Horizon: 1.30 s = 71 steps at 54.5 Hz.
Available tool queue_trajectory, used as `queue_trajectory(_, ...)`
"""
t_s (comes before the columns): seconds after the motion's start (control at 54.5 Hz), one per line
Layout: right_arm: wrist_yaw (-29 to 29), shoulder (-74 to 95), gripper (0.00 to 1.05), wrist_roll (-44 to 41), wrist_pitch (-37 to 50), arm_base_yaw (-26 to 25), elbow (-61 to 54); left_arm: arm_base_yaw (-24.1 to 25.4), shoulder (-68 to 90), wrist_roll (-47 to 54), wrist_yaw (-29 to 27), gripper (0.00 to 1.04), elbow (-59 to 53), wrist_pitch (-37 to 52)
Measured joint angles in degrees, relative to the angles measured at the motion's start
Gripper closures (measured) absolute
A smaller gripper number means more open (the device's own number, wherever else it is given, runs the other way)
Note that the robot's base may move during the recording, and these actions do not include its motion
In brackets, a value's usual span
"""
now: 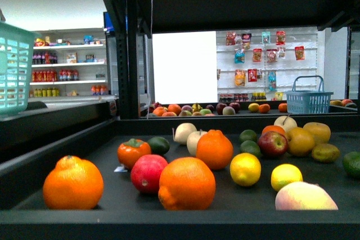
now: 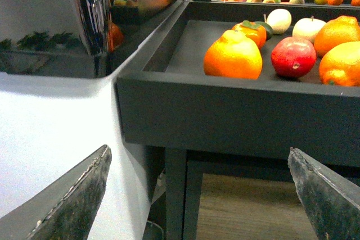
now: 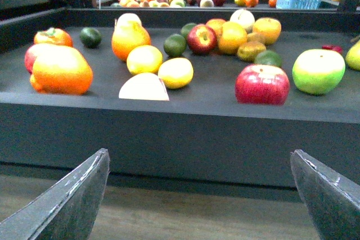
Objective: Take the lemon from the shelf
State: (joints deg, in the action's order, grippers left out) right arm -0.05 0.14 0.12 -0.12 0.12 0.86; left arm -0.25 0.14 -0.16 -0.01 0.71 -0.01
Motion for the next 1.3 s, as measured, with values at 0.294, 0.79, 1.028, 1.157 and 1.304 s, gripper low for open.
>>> queue_trajectory(0.294,0.0,0.0,0.07,0.0,0.0,0.0,0.0,0.0,0.0,0.0,0.0,0.08,0.0,0.0)
queue_trajectory(0.79,0.0,0.0,0.07,0.0,0.0,0.0,0.0,0.0,0.0,0.0,0.0,0.08,0.0,0.0)
queue_trajectory(1.028,0.0,0.0,0.07,0.0,0.0,0.0,0.0,0.0,0.0,0.1,0.0,0.08,0.0,0.0)
queue_trajectory(1.157,0.0,0.0,0.07,0.0,0.0,0.0,0.0,0.0,0.0,0.1,0.0,0.08,0.0,0.0)
queue_trajectory(1.304,0.0,0.0,0.07,0.0,0.0,0.0,0.0,0.0,0.0,0.1,0.0,0.08,0.0,0.0)
